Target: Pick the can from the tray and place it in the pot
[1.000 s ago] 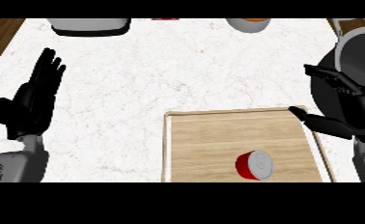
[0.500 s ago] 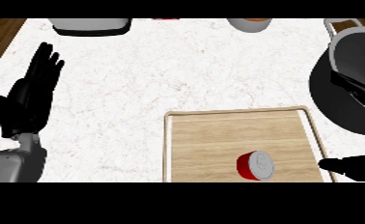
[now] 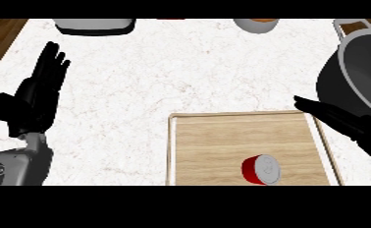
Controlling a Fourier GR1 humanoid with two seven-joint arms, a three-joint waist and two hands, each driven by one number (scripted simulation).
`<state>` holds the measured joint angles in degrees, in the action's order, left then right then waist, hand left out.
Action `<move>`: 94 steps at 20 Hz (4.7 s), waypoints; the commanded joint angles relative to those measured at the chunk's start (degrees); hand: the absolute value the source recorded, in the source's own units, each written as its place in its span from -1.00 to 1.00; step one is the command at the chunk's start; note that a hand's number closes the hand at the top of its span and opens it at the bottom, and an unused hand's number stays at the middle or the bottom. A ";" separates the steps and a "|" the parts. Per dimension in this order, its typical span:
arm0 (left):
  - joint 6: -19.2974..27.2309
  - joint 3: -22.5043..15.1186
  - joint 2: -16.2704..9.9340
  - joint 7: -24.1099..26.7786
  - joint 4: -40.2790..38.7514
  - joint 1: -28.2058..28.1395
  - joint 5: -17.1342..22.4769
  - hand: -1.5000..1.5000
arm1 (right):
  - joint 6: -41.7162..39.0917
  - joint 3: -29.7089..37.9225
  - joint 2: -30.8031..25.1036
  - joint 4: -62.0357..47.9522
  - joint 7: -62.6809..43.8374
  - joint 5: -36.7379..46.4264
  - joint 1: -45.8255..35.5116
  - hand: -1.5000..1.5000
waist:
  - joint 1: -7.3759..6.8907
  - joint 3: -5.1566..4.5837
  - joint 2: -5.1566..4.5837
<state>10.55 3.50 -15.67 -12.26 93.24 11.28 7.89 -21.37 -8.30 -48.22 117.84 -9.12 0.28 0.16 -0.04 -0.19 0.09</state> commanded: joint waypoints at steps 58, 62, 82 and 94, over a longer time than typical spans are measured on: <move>-3.87 4.32 4.49 -2.66 1.63 1.88 -4.53 0.00 | -5.90 -21.16 29.52 -6.17 -3.41 47.86 5.82 1.00 | 0.28 0.19 -0.04; -3.51 3.51 5.71 -1.80 4.48 -3.20 -5.10 0.00 | 2.60 -30.35 27.50 1.70 -5.33 56.88 19.33 1.00 | 0.75 0.19 0.23; -3.44 4.54 5.74 -0.20 1.46 -1.08 -5.34 0.00 | 16.62 -0.55 34.56 29.42 -10.85 45.18 17.95 1.00 | 1.00 0.18 0.07; -6.30 6.25 3.79 -0.57 0.61 -0.47 -2.98 0.00 | 8.45 27.98 30.66 11.47 -10.59 24.49 -0.34 1.00 | 0.26 0.21 -0.07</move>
<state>5.30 9.00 -11.05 -12.61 94.17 10.50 3.99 -8.21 9.81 -14.56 130.82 -17.68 37.54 5.29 0.48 0.04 0.04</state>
